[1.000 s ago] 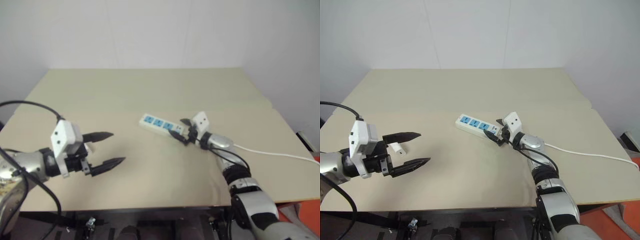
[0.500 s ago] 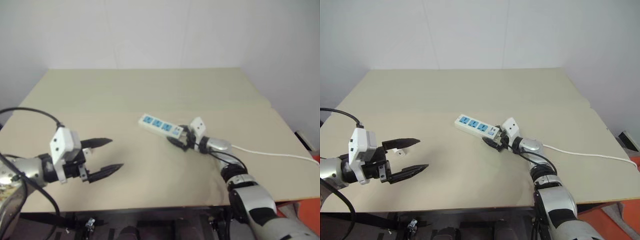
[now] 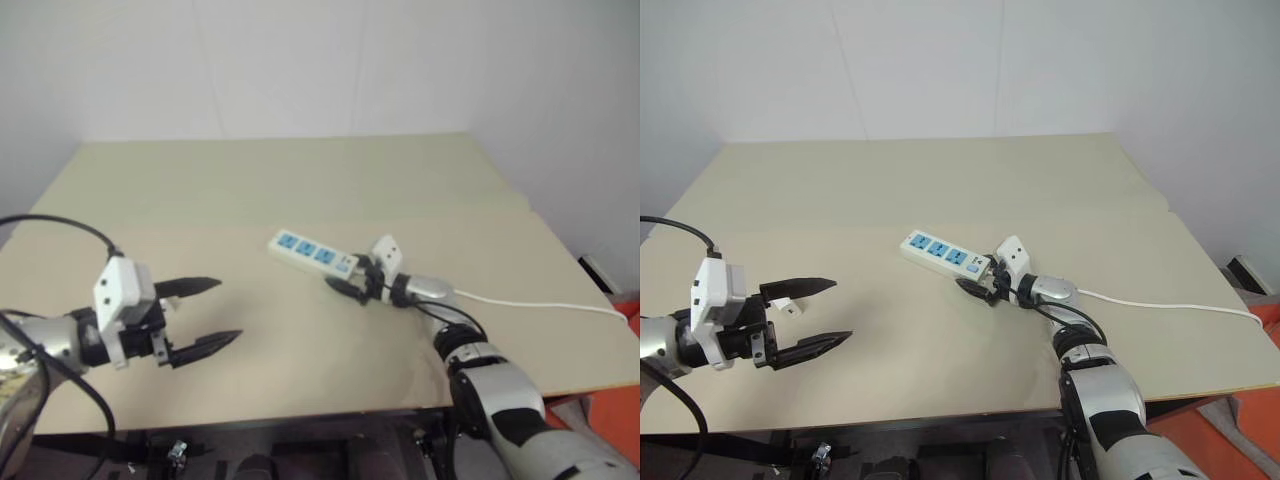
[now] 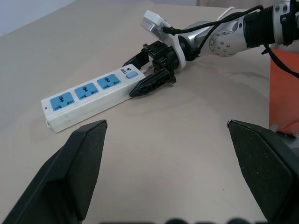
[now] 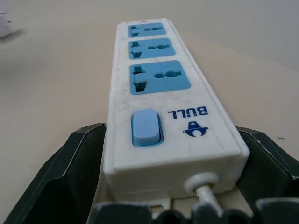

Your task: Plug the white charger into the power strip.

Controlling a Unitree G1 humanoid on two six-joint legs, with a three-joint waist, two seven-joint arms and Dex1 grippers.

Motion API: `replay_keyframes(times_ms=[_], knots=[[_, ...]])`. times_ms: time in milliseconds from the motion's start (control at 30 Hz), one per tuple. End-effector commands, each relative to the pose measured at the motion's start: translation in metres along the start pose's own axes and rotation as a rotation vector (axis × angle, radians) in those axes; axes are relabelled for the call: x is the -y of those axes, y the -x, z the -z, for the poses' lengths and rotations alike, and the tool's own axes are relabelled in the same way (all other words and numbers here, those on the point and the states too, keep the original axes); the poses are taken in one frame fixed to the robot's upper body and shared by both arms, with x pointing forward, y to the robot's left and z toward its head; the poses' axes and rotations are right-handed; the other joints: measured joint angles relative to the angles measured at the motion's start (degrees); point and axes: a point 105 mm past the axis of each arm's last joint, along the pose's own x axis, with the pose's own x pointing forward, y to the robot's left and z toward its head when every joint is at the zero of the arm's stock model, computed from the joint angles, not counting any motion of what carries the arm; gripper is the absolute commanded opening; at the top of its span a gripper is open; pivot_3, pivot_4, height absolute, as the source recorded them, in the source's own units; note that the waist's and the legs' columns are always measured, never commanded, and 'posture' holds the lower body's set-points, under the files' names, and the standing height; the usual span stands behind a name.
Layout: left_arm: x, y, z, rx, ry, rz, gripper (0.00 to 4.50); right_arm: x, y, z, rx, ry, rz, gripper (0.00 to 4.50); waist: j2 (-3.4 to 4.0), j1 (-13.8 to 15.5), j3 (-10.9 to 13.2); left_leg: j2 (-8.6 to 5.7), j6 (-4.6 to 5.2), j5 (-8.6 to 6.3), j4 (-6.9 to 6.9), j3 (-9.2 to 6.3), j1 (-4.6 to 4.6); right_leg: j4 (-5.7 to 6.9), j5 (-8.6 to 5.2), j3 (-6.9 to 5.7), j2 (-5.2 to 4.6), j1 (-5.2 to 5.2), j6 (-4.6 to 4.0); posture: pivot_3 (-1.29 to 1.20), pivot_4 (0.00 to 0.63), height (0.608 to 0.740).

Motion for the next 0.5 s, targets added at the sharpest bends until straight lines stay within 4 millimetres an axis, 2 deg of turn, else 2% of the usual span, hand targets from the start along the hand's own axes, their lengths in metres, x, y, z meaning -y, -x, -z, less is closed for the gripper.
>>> replay_keyframes(times_ms=[33, 67, 267, 400, 500], knots=[[-0.005, 0.007, -0.009, 0.007, -0.050, -0.022, 4.50, -0.011, -0.003, 0.004, 0.016, -0.007, -0.047, 3.59, 0.00, -0.3, 0.0, 0.00, 0.00, 0.00, 0.00, 0.00, 0.00, 0.00, 0.00, 0.00, 0.00, 0.00, 0.00, 0.00, 0.150, 0.740], [-0.006, 0.007, -0.009, 0.006, -0.051, -0.022, 4.50, -0.012, -0.003, 0.005, 0.018, -0.009, -0.051, 3.43, 0.00, -0.4, 0.0, 0.01, 0.00, 0.00, -0.01, 0.00, 0.00, 0.00, 0.00, 0.00, 0.00, 0.01, 0.00, 0.00, 0.150, 0.740], [-0.016, 0.011, -0.008, 0.016, -0.005, 0.002, 4.50, -0.015, -0.006, 0.003, 0.034, 0.003, -0.048, 3.43, -0.01, -0.6, 0.0, 0.02, 0.00, 0.00, -0.02, -0.01, 0.05, 0.03, 0.00, -0.02, 0.02, 0.02, 0.00, 0.00, 0.150, 0.740], [-0.037, 0.017, -0.008, -0.073, -0.072, 0.033, 4.50, -0.028, -0.007, -0.003, 0.063, 0.027, -0.147, 3.43, -0.01, -0.8, 0.0, 0.04, 0.00, 0.00, -0.02, -0.03, 0.06, 0.09, -0.01, -0.02, 0.10, 0.00, -0.01, 0.00, 0.150, 0.740], [-0.059, 0.023, -0.015, -0.181, -0.179, 0.101, 4.50, -0.049, 0.001, -0.009, 0.080, 0.066, -0.313, 3.43, -0.01, -0.8, 0.0, 0.05, 0.00, 0.00, -0.05, -0.04, 0.00, 0.04, -0.02, -0.04, 0.13, -0.04, -0.01, 0.00, 0.150, 0.740]])
